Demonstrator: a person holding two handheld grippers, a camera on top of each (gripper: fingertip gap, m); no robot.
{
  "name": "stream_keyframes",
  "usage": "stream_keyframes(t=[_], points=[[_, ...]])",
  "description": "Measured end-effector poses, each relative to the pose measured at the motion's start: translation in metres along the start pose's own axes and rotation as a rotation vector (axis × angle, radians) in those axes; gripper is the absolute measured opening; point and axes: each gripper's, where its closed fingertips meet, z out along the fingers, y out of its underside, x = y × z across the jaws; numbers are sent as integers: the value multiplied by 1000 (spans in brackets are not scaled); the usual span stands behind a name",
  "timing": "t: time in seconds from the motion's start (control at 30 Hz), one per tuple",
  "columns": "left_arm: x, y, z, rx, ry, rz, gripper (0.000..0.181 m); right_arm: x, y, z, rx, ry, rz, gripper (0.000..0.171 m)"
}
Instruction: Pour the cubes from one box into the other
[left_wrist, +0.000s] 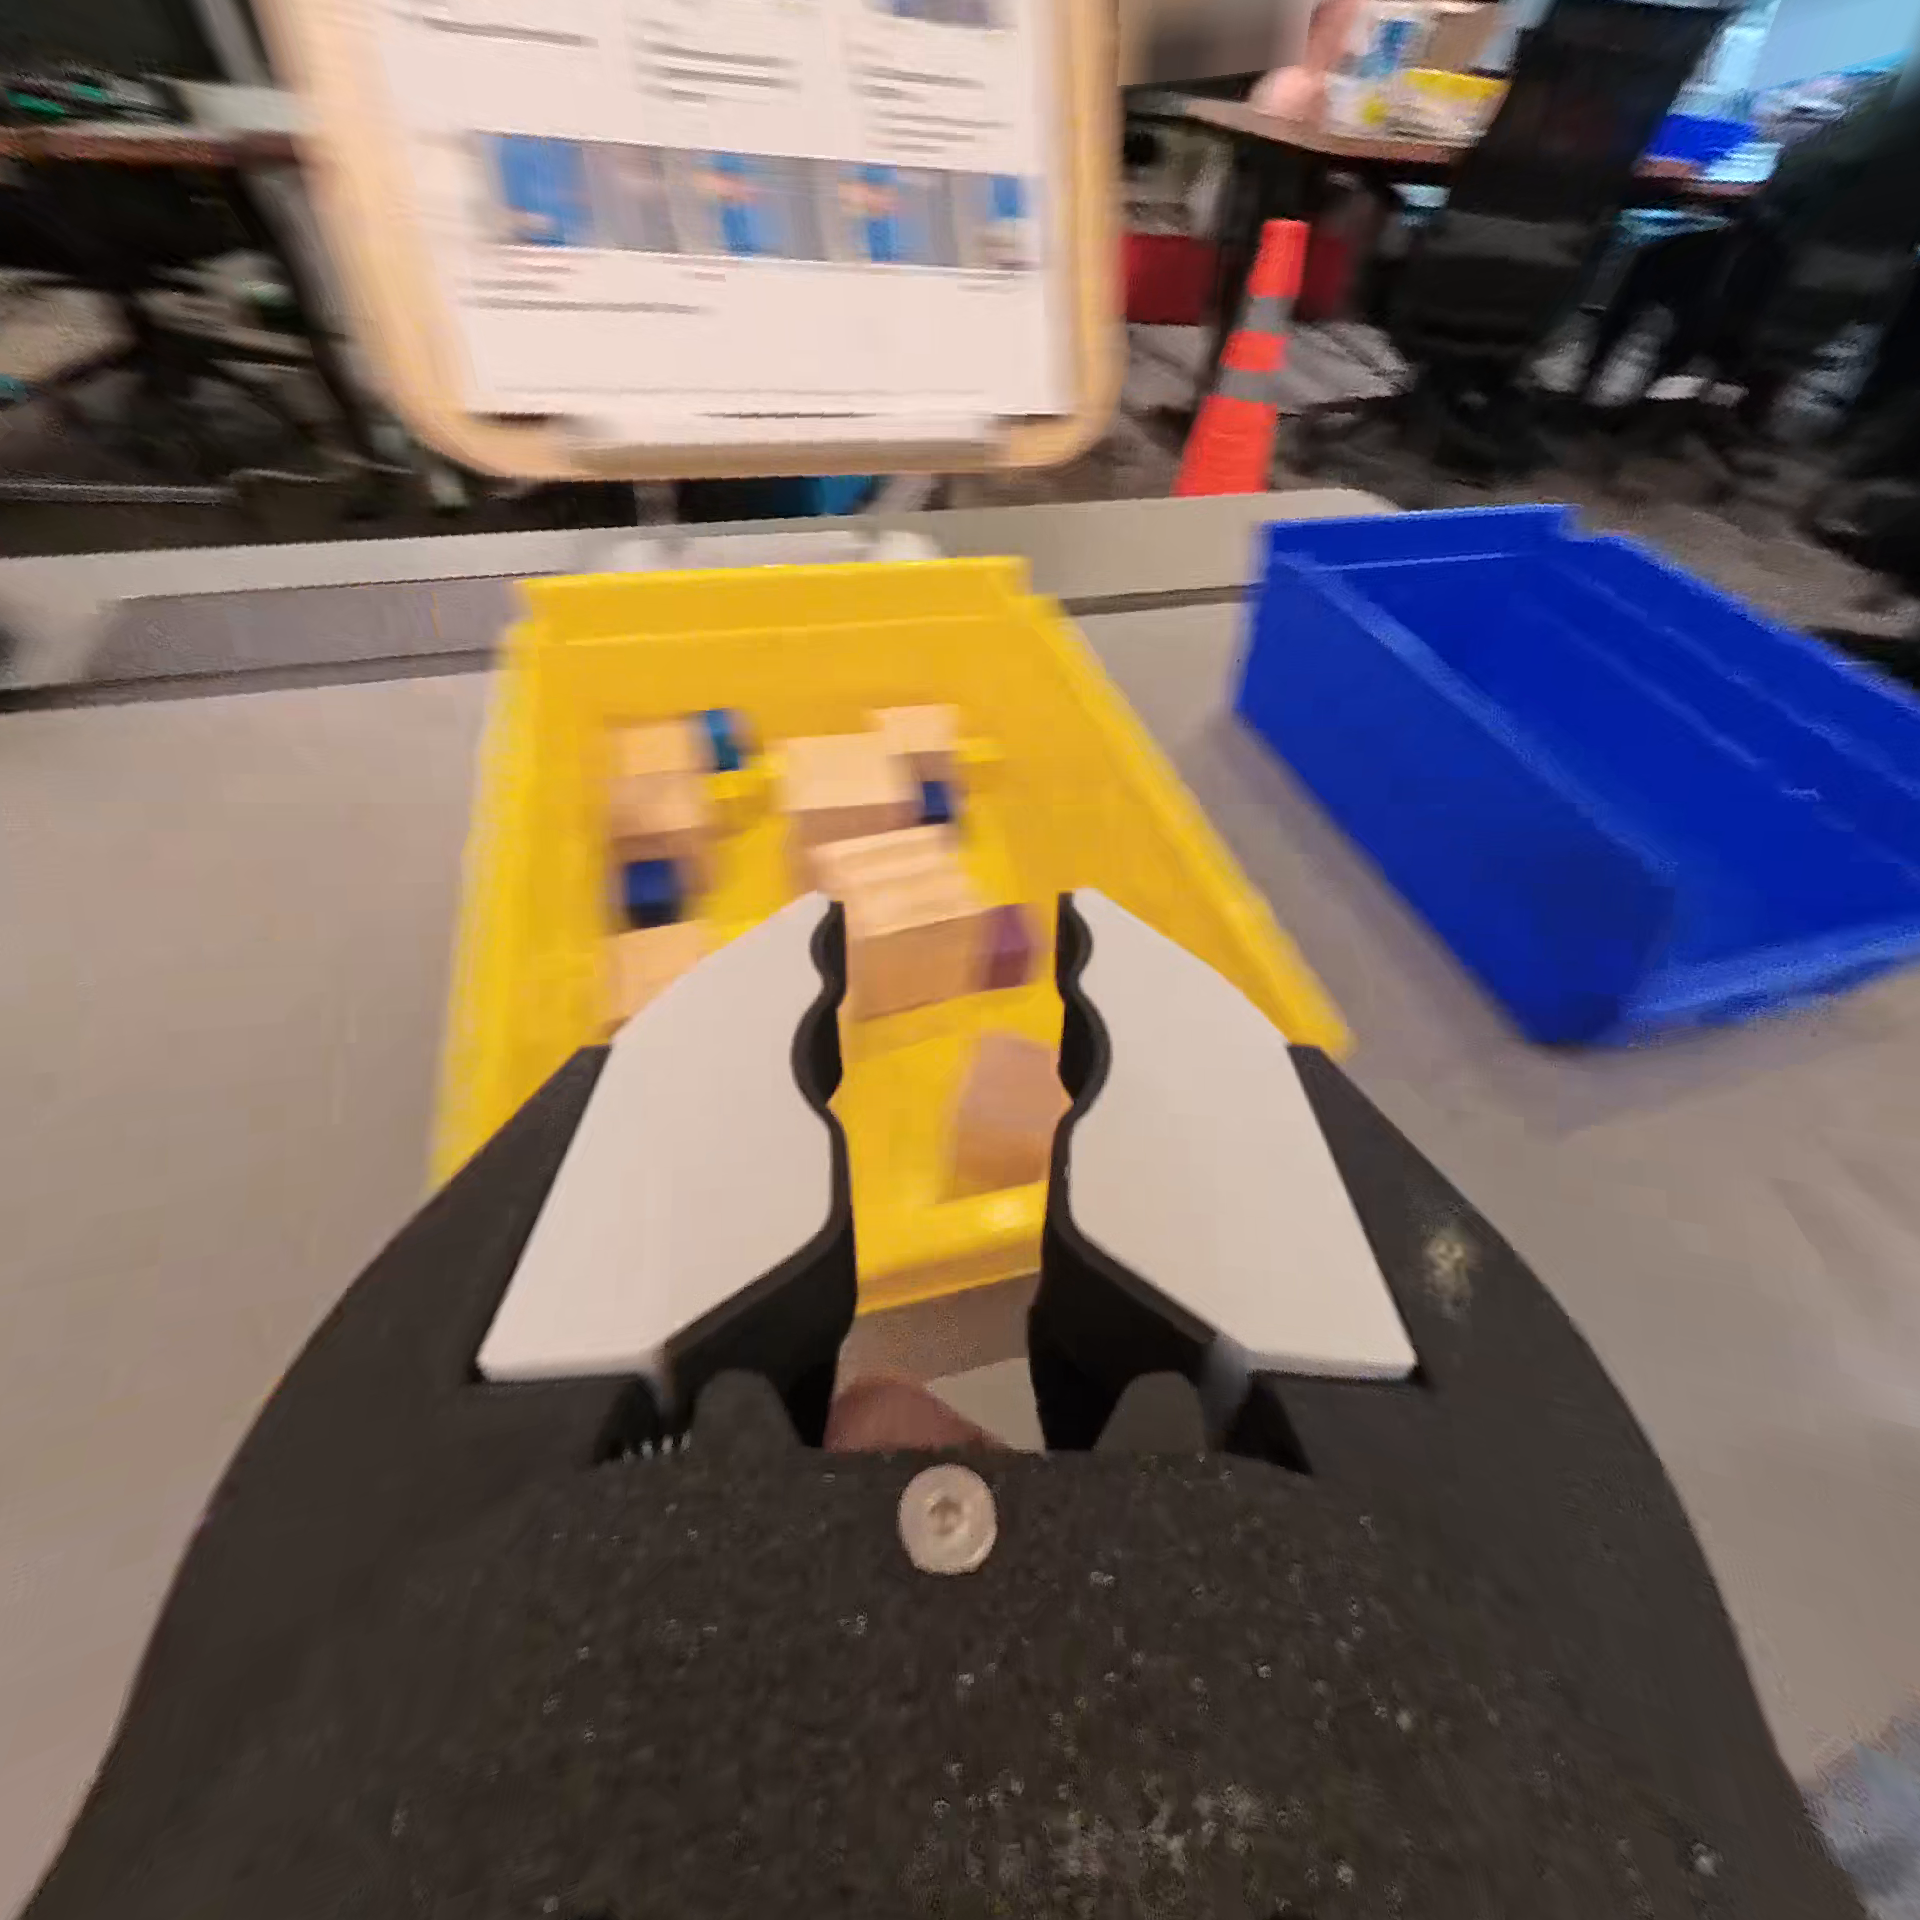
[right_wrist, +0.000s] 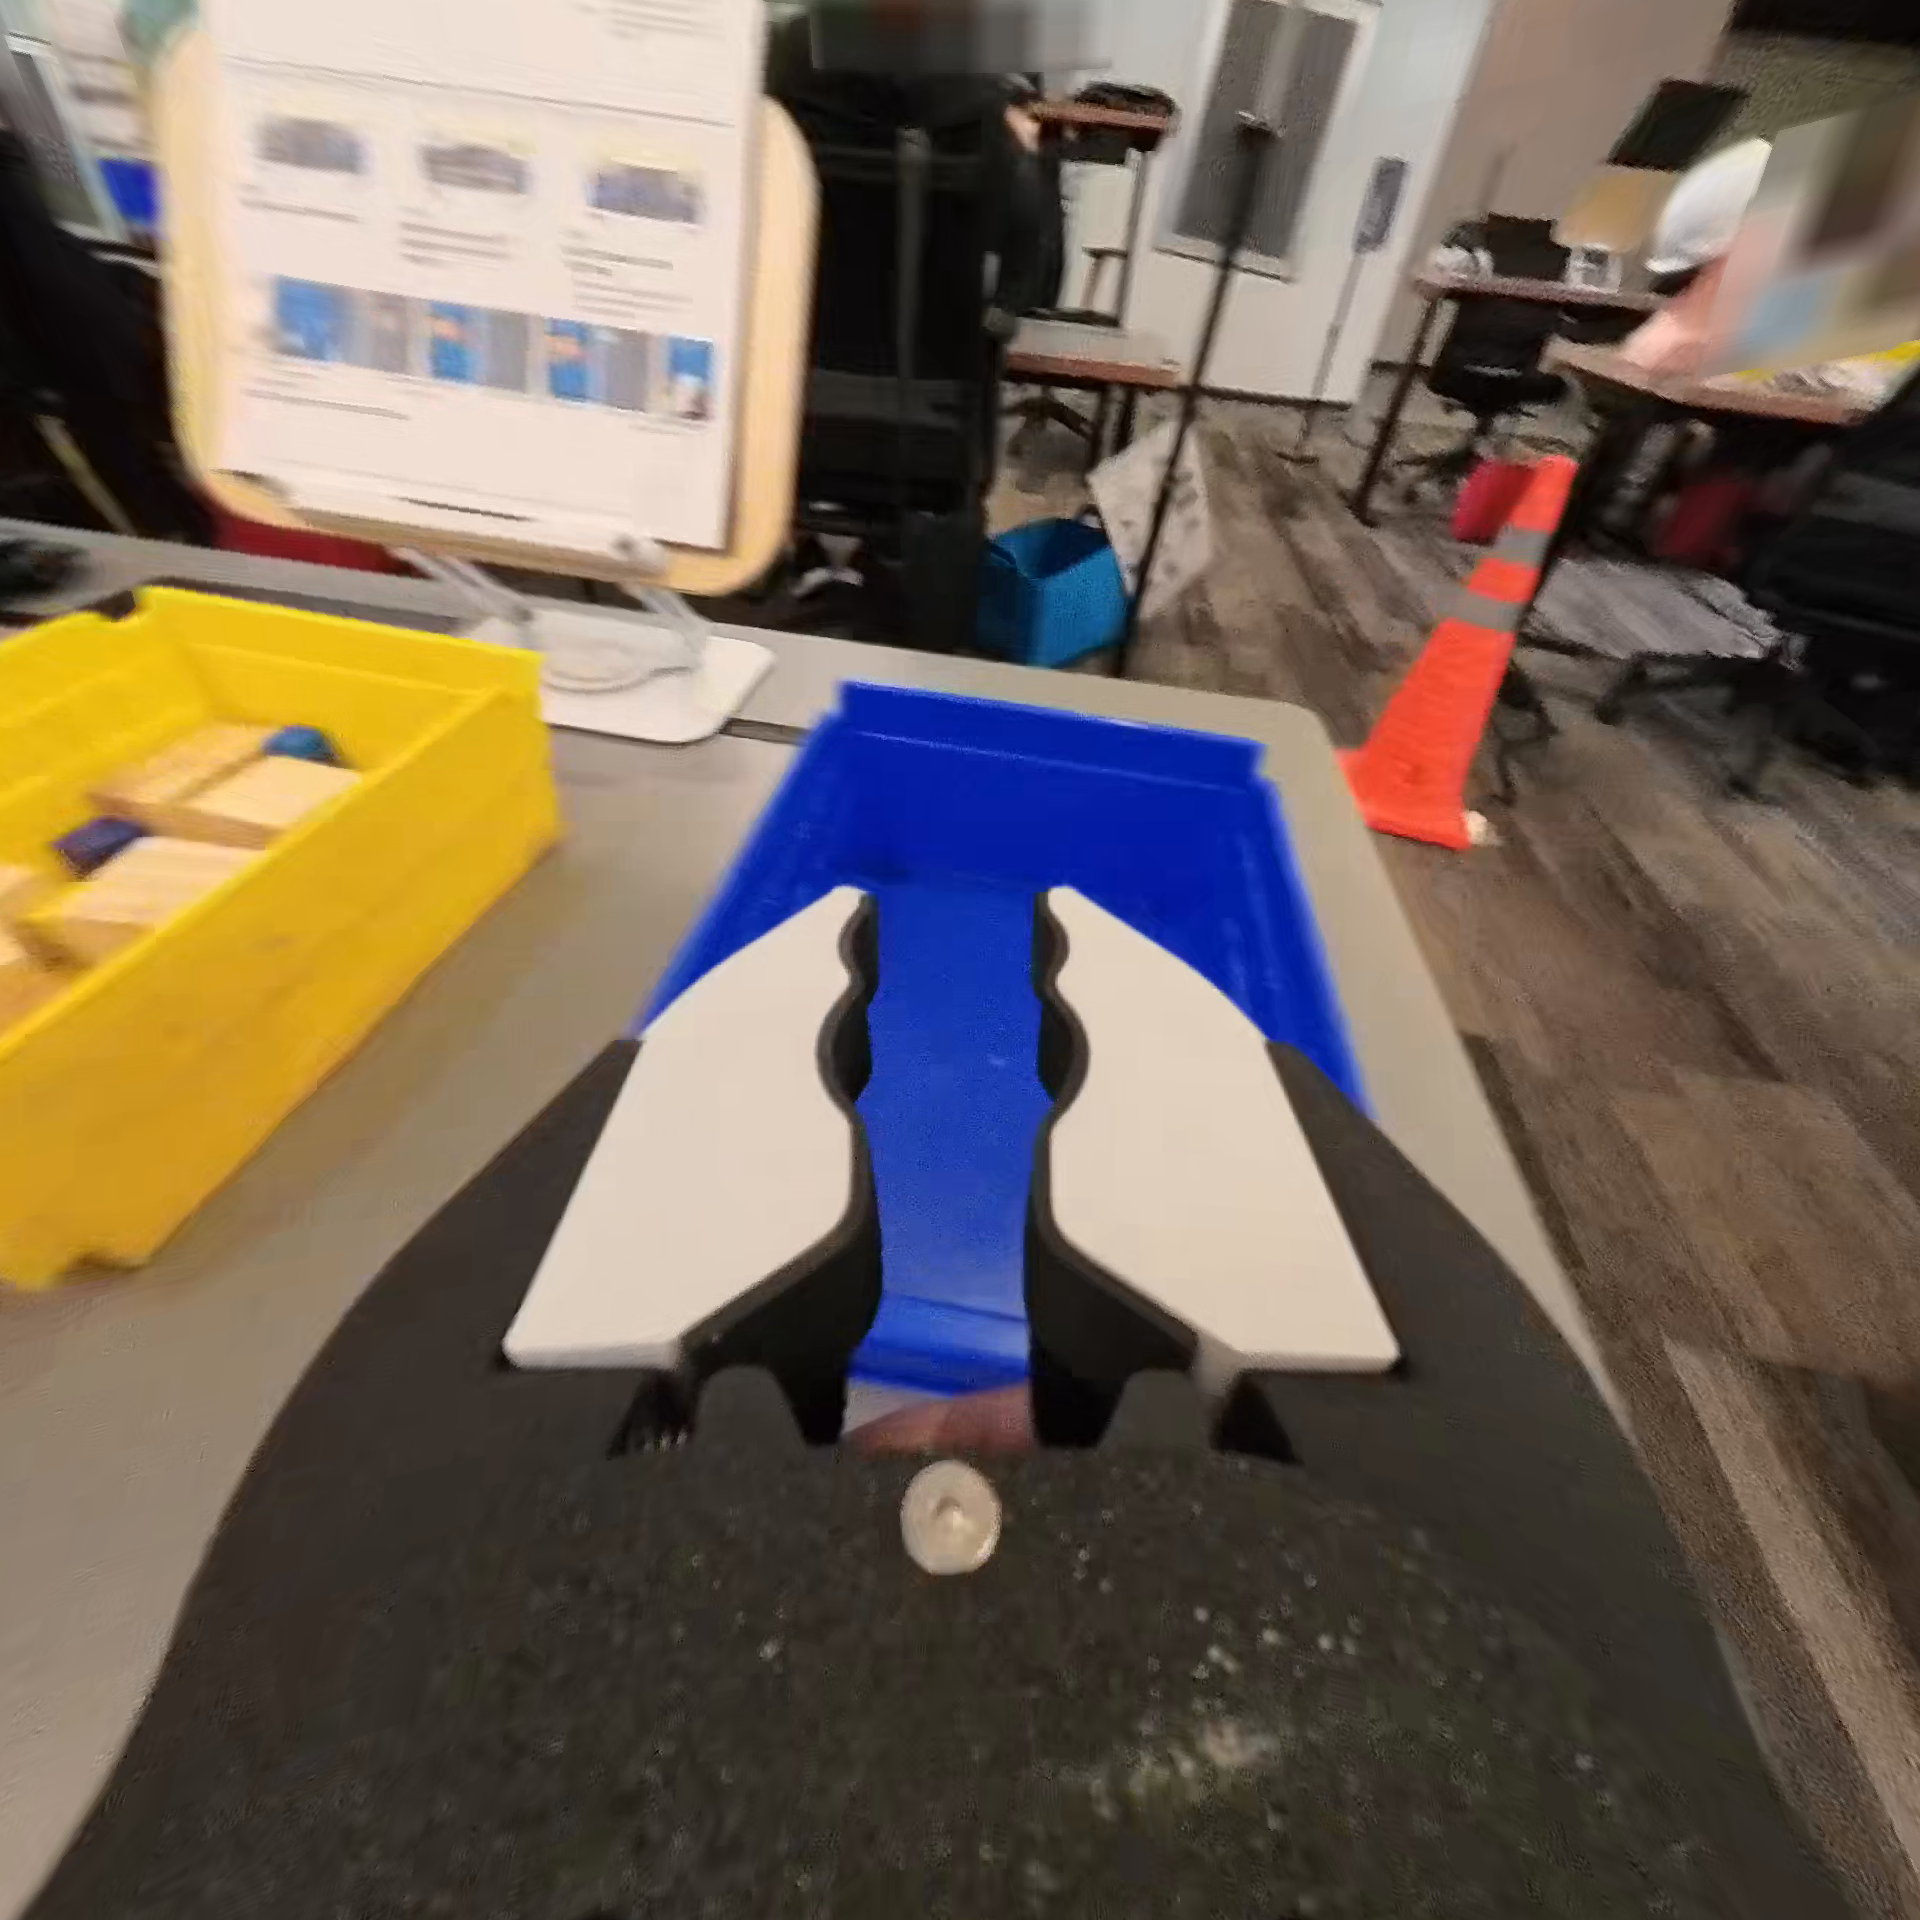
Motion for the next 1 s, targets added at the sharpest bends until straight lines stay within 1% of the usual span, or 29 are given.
stream_keyframes(t=[0.07,0.1,0.13,0.17,0.2,0.27,0.3,0.33,0.37,0.4,0.47,0.5,0.57,0.63,0.7,0.87,0.93,1.0], points=[[-64,18,-18,-1,-123,-6,43,-87,-3,12,-1,-184,-13,27],[-86,32,-23,-11,-157,-29,47,-135,4,17,-18,-291,19,33],[-100,48,-23,-22,-160,-60,51,-179,17,23,-41,-370,59,46],[-106,63,-19,-41,-144,-76,52,-213,34,30,-75,-390,78,49],[-108,77,-11,-80,-129,-67,52,-234,53,38,-119,-356,72,51],[-112,93,8,-151,-115,-63,54,-255,80,54,-194,-248,40,55],[-107,93,17,-154,-73,-89,49,-258,89,62,-223,-194,10,51],[-99,92,24,-157,-16,-112,30,-261,97,66,-258,-164,-4,31],[-94,90,29,-159,6,-114,8,-267,101,67,-286,-167,38,21],[-99,90,32,-164,-52,-88,5,-266,100,69,-296,-143,59,13],[-99,88,32,-180,-111,0,3,-262,98,68,-317,-47,12,6],[-100,85,29,-165,-124,5,3,-262,93,66,-302,-14,33,4],[-112,73,20,-129,-145,-6,3,-276,77,65,-257,-29,93,4],[-137,58,7,-90,-182,-25,2,-300,54,67,-189,-45,102,4],[-172,54,-7,-86,-215,-93,2,-336,36,71,-147,-67,80,4],[-262,37,-55,2,-368,-72,2,-433,11,91,-93,-125,30,4],[-292,40,-65,10,-383,-79,2,-464,9,98,-94,-142,21,4],[-317,55,-64,1,-364,-120,2,-488,16,104,-108,-148,6,4]])
